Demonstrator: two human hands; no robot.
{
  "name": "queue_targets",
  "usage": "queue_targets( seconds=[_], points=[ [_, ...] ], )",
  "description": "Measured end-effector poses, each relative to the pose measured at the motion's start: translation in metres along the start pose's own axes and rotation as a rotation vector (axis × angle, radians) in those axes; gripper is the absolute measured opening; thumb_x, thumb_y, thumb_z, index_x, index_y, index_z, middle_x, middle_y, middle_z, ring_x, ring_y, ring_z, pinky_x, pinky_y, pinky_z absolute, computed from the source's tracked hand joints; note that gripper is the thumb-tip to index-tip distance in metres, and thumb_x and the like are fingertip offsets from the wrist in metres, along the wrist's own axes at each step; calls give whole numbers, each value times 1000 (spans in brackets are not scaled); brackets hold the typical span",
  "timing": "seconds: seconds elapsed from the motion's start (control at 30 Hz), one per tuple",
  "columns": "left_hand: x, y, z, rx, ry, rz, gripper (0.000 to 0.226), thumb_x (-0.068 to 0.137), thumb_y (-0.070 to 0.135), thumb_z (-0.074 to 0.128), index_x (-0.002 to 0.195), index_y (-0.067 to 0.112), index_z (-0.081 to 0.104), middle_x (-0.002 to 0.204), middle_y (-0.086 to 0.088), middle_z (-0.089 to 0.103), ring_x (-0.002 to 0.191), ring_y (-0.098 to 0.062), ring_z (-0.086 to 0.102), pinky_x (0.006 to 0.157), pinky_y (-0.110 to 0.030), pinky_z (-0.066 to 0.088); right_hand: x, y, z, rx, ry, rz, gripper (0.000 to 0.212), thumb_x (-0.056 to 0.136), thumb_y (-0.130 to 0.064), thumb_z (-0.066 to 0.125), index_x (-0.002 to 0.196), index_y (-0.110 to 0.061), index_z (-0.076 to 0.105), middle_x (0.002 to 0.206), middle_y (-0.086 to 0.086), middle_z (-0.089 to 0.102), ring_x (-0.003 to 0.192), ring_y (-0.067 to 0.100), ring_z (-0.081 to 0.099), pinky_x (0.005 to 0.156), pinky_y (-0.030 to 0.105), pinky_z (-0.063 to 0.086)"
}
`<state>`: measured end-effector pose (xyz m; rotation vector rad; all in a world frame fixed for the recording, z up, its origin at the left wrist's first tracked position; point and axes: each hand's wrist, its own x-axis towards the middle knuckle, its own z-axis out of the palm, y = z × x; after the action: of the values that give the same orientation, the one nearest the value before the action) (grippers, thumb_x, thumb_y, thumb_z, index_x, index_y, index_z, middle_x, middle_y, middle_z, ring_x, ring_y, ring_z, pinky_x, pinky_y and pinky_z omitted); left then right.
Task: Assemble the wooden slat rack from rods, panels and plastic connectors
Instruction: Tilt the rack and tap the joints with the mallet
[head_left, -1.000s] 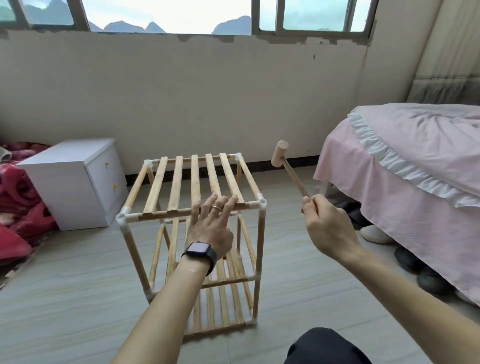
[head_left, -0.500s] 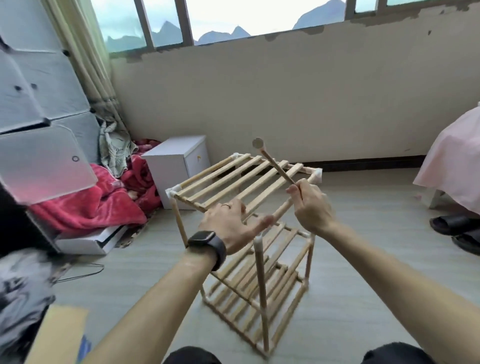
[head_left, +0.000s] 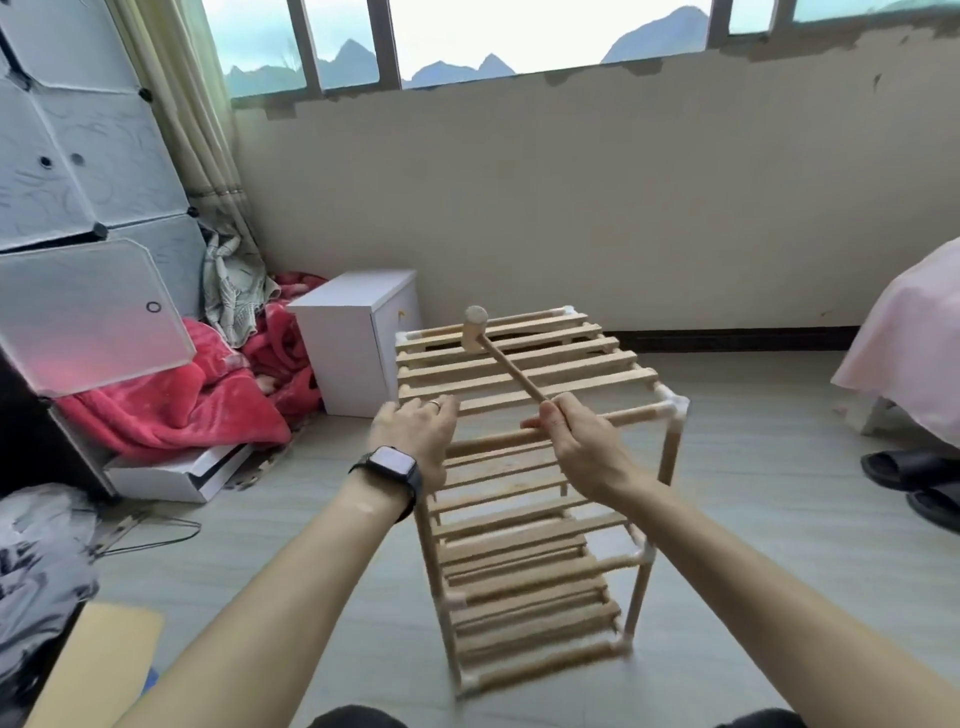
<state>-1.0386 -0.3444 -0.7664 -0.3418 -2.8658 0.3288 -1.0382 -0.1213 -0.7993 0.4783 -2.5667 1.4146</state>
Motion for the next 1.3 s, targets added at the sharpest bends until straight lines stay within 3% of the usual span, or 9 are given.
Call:
queue_targets(
  seconds=[0.1, 0.2, 0.3, 0.4, 0.6, 0.73, 0.93, 1.07, 1.3],
  points=[
    [4, 9, 2, 90, -21, -91, 58, 85, 17, 59, 137, 13, 34, 138, -6, 50, 127, -27, 46, 99, -42, 39, -11, -12, -7, 217, -7, 29, 27, 109, -32, 38, 103, -15, 58, 105, 1, 76, 100, 18, 72, 90, 43, 56],
    [8, 45, 6, -29, -16, -59, 78, 88, 28, 58, 153, 16, 15, 162, -9, 20, 146, -39, 21, 115, -56, 22, -34, -11, -31, 332, 123, 11, 28, 109, -30, 39, 101, -9, 57, 86, 3, 74, 77, 19, 73, 71, 42, 60],
    [16, 97, 9, -195, 102, 102, 82, 90, 30, 56, 155, 27, 5, 166, -3, 9, 151, -35, 12, 120, -57, 13, -72, 6, -63, 128, 303, 2, 29, 107, -35, 42, 92, -19, 61, 57, -7, 53, 47, 10, 48, 43, 32, 42],
    [25, 145, 9, -236, 104, 145, 82, 91, 32, 56, 154, 32, 4, 167, -2, 1, 152, -36, 4, 121, -58, 6, -112, 25, -97, -136, 377, 89, 35, 106, -38, 43, 80, -23, 61, 47, -7, 49, 38, 6, 40, 37, 23, 32],
    [31, 175, 20, -179, 226, 65, 64, 83, 26, 54, 140, 32, 25, 165, -6, 12, 148, -45, 9, 118, -61, 7, -158, 39, -140, -438, 423, 191, 42, 102, -49, 41, 72, -22, 53, 52, -8, 57, 41, 12, 48, 40, 22, 31],
    [29, 175, 22, -177, 235, 59, 56, 82, 23, 53, 133, 31, 33, 164, -5, 20, 148, -45, 15, 118, -60, 11, -157, 37, -147, -587, 348, 240, 37, 104, -44, 44, 73, -25, 51, 52, -6, 57, 49, 13, 53, 49, 36, 38],
    [24, 172, 23, -197, 245, 55, 55, 79, 18, 54, 130, 31, 36, 164, -4, 20, 148, -44, 14, 119, -57, 10, -158, 34, -145, -423, 424, 202, 39, 105, -43, 40, 73, -27, 56, 53, -18, 58, 46, 8, 52, 44, 22, 35],
    [22, 173, 22, -210, 230, 45, 54, 80, 17, 53, 129, 31, 36, 164, -3, 17, 149, -43, 11, 118, -56, 8, -155, 34, -143, -545, 268, 303, 41, 106, -44, 39, 73, -28, 57, 65, -36, 58, 53, 4, 54, 50, 26, 29],
    [22, 173, 19, -208, 221, 49, 57, 80, 16, 54, 131, 31, 36, 165, -3, 15, 150, -42, 9, 118, -56, 8, -153, 18, -147, -508, 286, 280, 40, 105, -45, 41, 74, -27, 59, 54, -21, 59, 51, 9, 53, 50, 29, 30]
  ],
)
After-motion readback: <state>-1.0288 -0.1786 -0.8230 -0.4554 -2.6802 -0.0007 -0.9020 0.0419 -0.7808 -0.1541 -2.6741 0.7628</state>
